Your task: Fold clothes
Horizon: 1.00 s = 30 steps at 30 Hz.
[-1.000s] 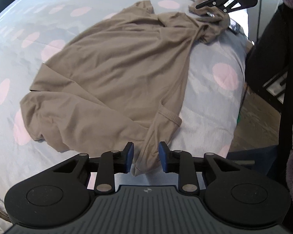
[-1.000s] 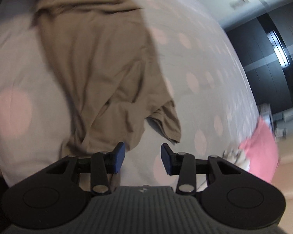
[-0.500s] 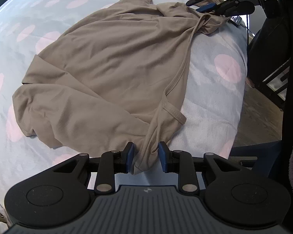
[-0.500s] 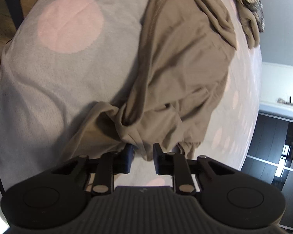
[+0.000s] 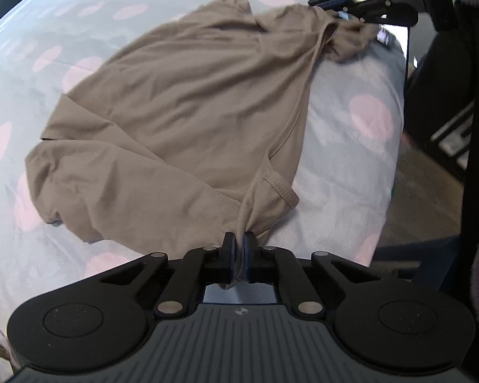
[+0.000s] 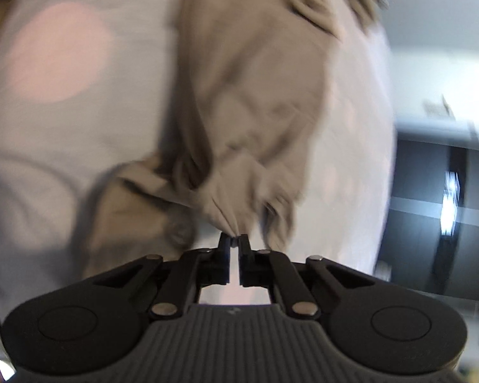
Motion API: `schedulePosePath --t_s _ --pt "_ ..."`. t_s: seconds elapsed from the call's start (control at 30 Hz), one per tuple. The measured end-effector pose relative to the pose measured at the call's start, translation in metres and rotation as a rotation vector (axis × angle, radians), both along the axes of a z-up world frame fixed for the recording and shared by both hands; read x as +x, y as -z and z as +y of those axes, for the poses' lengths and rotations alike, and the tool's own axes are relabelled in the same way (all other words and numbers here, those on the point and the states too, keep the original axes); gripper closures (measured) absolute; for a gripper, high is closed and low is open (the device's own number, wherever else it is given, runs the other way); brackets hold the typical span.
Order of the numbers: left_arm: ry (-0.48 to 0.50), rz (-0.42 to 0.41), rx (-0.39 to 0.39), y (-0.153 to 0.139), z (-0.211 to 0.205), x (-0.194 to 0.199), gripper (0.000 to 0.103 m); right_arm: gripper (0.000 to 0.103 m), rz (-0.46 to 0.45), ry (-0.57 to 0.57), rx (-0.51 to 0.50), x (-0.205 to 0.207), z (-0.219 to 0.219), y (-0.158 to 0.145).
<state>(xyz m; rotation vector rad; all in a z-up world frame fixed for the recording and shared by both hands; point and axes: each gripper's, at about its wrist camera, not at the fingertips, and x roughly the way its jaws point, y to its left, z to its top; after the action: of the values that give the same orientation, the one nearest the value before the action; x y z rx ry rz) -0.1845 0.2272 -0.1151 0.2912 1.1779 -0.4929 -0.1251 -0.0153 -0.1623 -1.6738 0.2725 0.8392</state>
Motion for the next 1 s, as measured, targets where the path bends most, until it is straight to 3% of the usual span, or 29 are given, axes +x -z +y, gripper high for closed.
schedulePosePath --t_s 0.23,0.3,0.4,0.53,0.63,0.83,1.0 --pt "-0.194 -0.171 -0.156 -0.072 0.038 -0.005 0.101 0.103 -0.012 0.348 0.259 0.033 0.013 -0.058" --pt "-0.198 -0.217 -0.169 -0.093 0.04 -0.011 0.101 0.103 0.049 0.383 0.319 0.037 0.013 -0.074" --pt "-0.13 -0.243 -0.06 -0.104 0.023 -0.019 0.1 0.101 0.068 0.27 0.315 0.021 0.004 -0.079" --pt "-0.048 -0.191 0.058 -0.088 0.005 -0.024 0.1 0.097 -0.001 0.03 0.155 -0.011 -0.001 -0.051" --pt "-0.021 -0.159 0.087 -0.072 -0.001 -0.027 0.101 0.073 -0.004 -0.093 0.058 -0.027 -0.002 -0.027" --pt "0.017 -0.131 0.128 -0.048 -0.007 -0.034 0.1 0.072 -0.05 -0.25 -0.104 -0.038 -0.007 0.011" --pt "0.017 -0.121 0.118 -0.04 -0.005 -0.033 0.1 0.072 -0.05 -0.301 -0.166 -0.028 -0.005 0.017"
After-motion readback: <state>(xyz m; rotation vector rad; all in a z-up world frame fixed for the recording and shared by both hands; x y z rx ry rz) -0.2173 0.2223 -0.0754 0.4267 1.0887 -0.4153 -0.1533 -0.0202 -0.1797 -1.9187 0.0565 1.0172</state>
